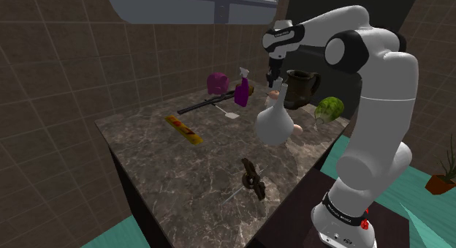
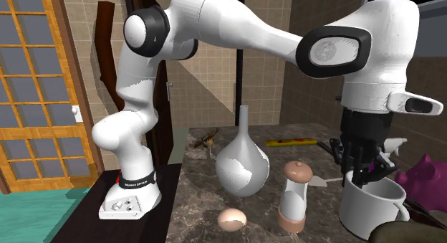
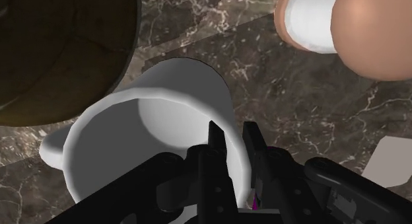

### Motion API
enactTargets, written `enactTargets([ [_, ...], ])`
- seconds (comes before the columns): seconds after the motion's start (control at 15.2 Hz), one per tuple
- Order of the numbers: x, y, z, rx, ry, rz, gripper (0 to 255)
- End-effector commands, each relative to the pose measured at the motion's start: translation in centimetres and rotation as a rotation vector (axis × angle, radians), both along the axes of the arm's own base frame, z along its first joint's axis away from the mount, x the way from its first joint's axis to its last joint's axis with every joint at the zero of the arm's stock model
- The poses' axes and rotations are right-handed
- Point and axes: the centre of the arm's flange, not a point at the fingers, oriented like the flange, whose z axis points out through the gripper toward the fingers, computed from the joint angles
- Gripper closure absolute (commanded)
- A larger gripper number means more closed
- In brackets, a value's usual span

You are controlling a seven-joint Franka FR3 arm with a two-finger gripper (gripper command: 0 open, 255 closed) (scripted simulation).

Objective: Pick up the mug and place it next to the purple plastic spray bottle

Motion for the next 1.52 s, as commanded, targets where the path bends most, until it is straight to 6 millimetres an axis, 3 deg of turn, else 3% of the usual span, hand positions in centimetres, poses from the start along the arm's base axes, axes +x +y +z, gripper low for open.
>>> enactTargets([
  [0.0, 0.0, 0.0, -1.1, -0.001, -0.001, 0.000, 255],
  [1.06, 0.0, 0.0, -9.5, -0.001, -0.001, 0.000, 255],
  [1.45, 0.0, 0.0, -9.9, -0.001, -0.001, 0.000, 255],
])
